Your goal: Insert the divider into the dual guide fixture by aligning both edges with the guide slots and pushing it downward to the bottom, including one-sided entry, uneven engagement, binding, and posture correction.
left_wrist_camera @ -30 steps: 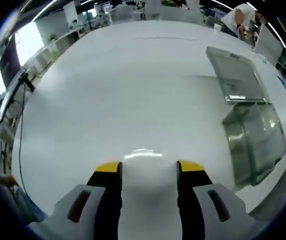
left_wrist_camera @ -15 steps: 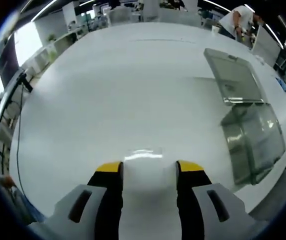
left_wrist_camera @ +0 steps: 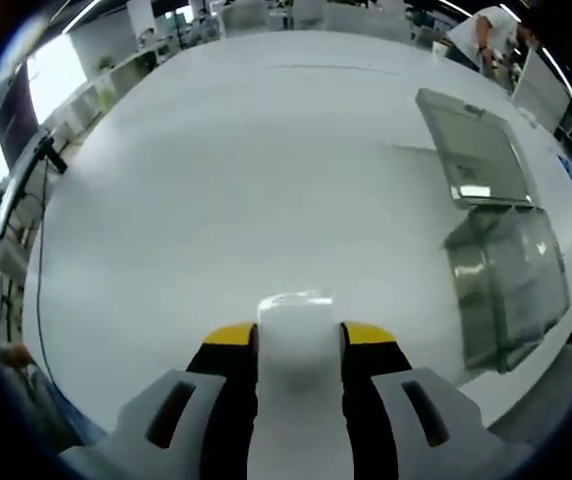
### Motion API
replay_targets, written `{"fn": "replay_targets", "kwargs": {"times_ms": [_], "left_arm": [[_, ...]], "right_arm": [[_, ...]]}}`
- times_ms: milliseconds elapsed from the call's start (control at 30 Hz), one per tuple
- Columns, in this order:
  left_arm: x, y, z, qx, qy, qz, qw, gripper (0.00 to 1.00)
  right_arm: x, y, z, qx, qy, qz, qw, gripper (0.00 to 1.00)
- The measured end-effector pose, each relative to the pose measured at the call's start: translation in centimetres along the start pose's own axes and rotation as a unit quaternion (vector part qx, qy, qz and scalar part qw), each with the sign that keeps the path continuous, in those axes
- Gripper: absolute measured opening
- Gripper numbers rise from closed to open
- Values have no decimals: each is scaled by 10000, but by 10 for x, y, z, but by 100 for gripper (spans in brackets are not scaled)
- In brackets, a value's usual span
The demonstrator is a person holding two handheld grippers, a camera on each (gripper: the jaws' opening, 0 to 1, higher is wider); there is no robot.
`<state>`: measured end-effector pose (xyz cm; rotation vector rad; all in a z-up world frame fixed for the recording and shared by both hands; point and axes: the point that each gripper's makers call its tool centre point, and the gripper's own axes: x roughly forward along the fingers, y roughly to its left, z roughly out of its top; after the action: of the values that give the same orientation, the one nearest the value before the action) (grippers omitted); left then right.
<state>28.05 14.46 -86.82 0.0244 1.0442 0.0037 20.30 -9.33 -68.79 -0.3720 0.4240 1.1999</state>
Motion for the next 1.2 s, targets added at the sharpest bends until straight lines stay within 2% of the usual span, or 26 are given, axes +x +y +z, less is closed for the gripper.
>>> {"fn": "replay_targets", "kwargs": {"times_ms": [300,667,1200], "left_arm": [[0,1,1,-69,-39,-2,10000,29],[-1,0,3,92,-121,-79,9999,29],[-13,-12,20,274,-679,-441,9963,29]], "right_arm": [[-1,-3,-1,25,1,-24,10000,38],[-1,-3,0,9,17,-22,10000,38],[-1,-4,0,37,19,-39,10000,37]]}}
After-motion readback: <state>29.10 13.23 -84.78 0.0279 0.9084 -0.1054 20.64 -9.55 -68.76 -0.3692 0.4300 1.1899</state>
